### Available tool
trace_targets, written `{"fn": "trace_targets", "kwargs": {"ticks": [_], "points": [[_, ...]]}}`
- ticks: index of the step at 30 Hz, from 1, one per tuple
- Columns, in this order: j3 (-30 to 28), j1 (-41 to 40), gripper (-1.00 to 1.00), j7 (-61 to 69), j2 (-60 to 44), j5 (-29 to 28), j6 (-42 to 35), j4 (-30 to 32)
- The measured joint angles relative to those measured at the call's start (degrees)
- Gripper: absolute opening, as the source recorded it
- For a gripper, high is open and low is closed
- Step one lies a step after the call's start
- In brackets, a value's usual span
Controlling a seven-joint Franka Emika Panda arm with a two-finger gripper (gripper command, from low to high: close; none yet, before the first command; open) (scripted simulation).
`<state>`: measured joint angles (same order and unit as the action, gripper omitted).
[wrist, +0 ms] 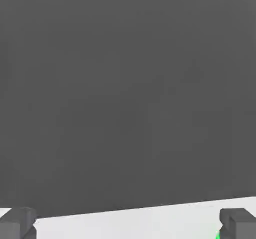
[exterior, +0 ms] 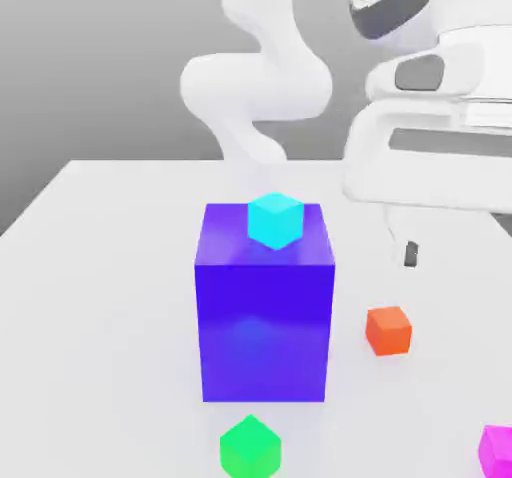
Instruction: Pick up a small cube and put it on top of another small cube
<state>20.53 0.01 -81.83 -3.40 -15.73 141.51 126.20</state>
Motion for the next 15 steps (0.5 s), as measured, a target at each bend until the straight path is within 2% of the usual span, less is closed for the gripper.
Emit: {"fn": "trace_targets", "kwargs": {"ticks": [5,11,15], "points": [[0.26,3.42,0.0,-6.99,-10.17,-2.41,2.23,-1.12],[0.65,8.14,0.0,-13.25,-21.55,-2.22,5.54,-2.27],[-2.68,11.46,0.0,-16.51,-29.79,-5.48,10.9,-4.2]]}}
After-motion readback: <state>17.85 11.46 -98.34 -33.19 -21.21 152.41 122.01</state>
